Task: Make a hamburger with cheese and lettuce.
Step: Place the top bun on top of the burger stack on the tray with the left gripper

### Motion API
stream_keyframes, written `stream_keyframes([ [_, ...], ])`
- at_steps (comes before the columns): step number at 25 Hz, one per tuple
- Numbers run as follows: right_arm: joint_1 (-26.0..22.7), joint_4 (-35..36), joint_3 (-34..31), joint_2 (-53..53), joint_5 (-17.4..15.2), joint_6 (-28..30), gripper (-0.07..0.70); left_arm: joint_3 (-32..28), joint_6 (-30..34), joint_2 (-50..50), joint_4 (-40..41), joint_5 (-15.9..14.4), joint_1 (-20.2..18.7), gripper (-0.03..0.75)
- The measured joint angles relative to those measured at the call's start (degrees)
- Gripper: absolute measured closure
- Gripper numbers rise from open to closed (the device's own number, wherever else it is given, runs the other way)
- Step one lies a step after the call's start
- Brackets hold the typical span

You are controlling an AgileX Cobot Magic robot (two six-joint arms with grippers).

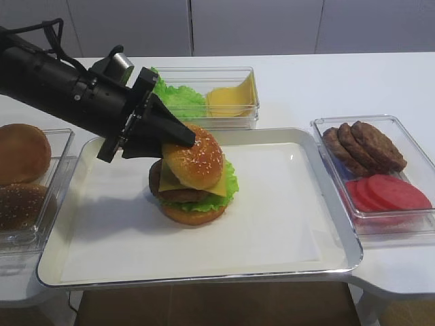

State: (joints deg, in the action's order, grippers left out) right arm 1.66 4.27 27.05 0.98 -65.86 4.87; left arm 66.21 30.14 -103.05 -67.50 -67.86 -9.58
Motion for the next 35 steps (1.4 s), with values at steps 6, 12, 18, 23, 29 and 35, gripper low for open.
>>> stream_keyframes([
  [6, 0.0, 0.0, 0.0, 0.0, 0.0, 0.0, 0.188, 0.0, -0.5, 0.0, 0.2, 0.0, 0.0, 0.47],
  [12, 0.0, 0.0, 0.0, 0.0, 0.0, 0.0, 0.188, 0.0, -0.5, 0.0, 0.6, -0.2, 0.8, 0.453],
  [18, 0.0, 0.0, 0.0, 0.0, 0.0, 0.0, 0.188, 0.0, -0.7, 0.0, 0.8, -0.2, 2.0, 0.451],
  [23, 0.0, 0.0, 0.0, 0.0, 0.0, 0.0, 0.188, 0.0, -0.7, 0.0, 0.8, -0.2, 2.2, 0.439],
  [29, 0.0, 0.0, 0.0, 0.0, 0.0, 0.0, 0.188, 0.0, -0.7, 0.0, 1.1, -0.1, 2.2, 0.381],
  [35, 0.0, 0.0, 0.0, 0.0, 0.0, 0.0, 0.188, 0.0, -0.8, 0.0, 1.2, -0.1, 2.2, 0.344],
])
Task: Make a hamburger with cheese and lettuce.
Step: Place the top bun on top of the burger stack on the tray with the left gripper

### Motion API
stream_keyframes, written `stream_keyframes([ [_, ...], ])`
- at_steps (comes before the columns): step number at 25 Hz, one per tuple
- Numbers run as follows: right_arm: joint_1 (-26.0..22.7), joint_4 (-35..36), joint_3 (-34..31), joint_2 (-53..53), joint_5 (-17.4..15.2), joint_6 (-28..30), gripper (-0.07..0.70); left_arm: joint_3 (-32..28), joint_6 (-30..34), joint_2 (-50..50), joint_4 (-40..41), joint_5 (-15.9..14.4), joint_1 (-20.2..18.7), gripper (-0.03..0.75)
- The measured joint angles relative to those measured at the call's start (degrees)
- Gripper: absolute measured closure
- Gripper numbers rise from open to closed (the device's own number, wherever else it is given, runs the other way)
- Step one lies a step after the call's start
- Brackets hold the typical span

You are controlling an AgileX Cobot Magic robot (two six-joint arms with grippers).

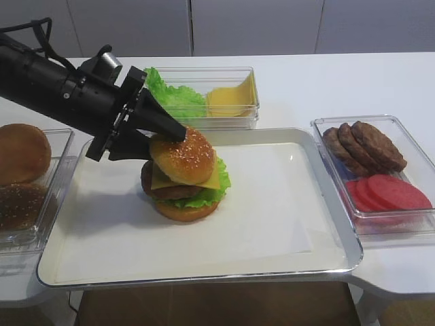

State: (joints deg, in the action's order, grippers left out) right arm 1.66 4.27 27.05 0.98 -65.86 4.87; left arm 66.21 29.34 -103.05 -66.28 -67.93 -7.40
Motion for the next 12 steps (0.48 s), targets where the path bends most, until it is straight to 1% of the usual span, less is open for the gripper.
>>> stream_keyframes([
  [8, 0.0, 0.0, 0.0, 0.0, 0.0, 0.0, 0.188, 0.0, -1.5, 0.0, 3.6, 0.0, 0.0, 0.309],
  [12, 0.0, 0.0, 0.0, 0.0, 0.0, 0.0, 0.188, 0.0, -1.7, 0.0, 4.1, 0.0, 0.0, 0.3],
])
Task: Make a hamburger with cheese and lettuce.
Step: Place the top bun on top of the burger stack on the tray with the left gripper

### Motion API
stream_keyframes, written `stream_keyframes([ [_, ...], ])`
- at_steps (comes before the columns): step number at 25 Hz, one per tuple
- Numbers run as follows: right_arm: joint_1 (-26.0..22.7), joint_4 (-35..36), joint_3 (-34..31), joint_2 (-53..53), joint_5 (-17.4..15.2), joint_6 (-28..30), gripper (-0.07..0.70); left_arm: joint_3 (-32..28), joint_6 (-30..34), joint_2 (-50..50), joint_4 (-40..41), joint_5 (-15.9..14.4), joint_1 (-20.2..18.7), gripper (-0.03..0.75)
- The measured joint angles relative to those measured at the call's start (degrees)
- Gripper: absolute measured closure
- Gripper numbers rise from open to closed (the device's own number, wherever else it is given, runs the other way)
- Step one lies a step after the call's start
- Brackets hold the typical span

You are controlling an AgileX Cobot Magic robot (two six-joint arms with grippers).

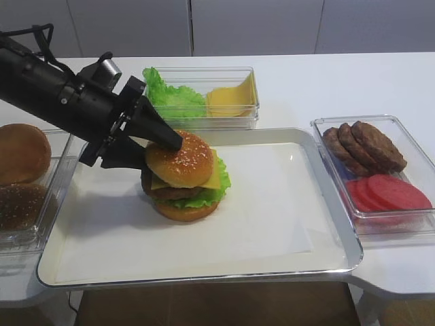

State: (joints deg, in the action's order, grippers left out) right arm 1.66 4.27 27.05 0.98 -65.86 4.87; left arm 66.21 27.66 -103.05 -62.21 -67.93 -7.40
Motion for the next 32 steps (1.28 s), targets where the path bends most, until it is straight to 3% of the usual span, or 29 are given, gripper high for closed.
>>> stream_keyframes([
  [14, 0.0, 0.0, 0.0, 0.0, 0.0, 0.0, 0.188, 5.9, -5.8, 0.0, 9.0, -0.1, 0.6, 0.298],
  [32, 0.0, 0.0, 0.0, 0.0, 0.0, 0.0, 0.188, 6.3, -16.4, 7.8, 29.7, -1.2, 2.2, 0.299],
])
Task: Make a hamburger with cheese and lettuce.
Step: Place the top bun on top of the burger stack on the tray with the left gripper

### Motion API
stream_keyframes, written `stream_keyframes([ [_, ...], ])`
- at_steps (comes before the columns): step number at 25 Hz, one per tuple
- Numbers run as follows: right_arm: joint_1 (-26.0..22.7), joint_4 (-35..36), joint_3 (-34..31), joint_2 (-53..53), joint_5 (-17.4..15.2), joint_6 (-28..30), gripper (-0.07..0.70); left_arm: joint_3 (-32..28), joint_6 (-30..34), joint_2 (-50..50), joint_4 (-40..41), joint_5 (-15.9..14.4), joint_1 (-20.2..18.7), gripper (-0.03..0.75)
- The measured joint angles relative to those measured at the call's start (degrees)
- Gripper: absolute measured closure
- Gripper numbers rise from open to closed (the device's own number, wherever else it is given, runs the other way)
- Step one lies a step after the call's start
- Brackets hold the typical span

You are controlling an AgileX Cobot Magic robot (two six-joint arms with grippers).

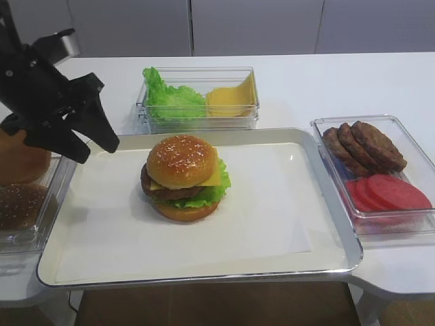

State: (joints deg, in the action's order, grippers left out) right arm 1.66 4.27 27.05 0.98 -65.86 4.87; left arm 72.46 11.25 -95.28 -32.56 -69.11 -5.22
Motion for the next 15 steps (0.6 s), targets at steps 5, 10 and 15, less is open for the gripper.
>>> stream_keyframes([
  [5, 0.0, 0.0, 0.0, 0.0, 0.0, 0.0, 0.188, 0.0, -2.1, 4.7, 5.4, -0.4, 0.0, 0.299],
  [10, 0.0, 0.0, 0.0, 0.0, 0.0, 0.0, 0.188, 0.0, -3.8, 10.4, 11.3, -0.8, -2.5, 0.299],
  [15, 0.0, 0.0, 0.0, 0.0, 0.0, 0.0, 0.188, 0.0, -8.1, 15.7, 18.5, -1.3, -8.1, 0.299],
])
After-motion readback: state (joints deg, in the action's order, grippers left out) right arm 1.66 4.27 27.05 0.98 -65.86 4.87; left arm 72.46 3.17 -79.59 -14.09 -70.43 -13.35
